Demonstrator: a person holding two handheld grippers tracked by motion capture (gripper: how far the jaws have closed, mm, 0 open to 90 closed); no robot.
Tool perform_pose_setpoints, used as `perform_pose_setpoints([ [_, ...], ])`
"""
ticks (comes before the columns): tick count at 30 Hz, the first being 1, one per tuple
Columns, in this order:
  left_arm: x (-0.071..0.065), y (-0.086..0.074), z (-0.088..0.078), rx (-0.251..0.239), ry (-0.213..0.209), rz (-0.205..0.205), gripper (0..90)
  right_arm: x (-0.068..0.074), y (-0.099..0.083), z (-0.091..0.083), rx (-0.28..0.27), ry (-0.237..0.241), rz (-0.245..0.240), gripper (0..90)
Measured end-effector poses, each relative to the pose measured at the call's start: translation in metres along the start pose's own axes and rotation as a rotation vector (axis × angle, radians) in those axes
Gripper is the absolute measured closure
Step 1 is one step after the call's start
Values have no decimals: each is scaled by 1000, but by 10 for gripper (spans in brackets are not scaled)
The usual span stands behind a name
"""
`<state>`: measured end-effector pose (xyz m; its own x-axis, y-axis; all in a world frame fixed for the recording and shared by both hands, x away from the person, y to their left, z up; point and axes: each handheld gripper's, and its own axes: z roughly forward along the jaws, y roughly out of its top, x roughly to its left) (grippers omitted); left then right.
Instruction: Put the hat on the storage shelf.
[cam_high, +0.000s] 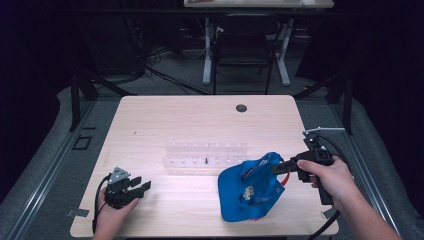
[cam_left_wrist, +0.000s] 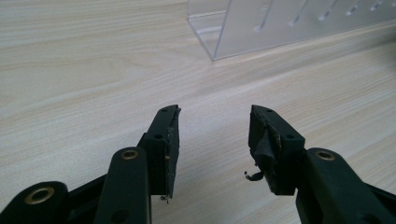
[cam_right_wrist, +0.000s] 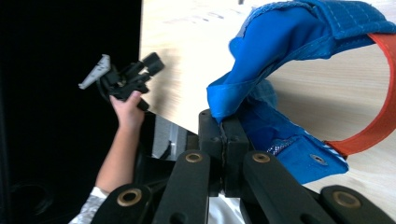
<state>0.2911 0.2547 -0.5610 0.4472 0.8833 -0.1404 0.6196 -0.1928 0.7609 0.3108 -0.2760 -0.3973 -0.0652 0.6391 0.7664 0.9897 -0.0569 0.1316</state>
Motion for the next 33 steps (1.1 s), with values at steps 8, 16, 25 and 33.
perform_pose_setpoints([
  [8, 0, 0, 0, 3, -1, -2, 536, 6, 1, -6, -23, 97, 1, 900],
  [16, 0, 0, 0, 2, 1, -2, 536, 13, 1, -9, -32, 129, -16, 900],
  [25, -2, 0, 1, 1, 1, 3, 536, 21, 4, -17, -50, 170, -36, 900],
  [33, -4, -1, 2, 3, 4, 18, 534, 27, 6, -25, -85, 210, -50, 900],
])
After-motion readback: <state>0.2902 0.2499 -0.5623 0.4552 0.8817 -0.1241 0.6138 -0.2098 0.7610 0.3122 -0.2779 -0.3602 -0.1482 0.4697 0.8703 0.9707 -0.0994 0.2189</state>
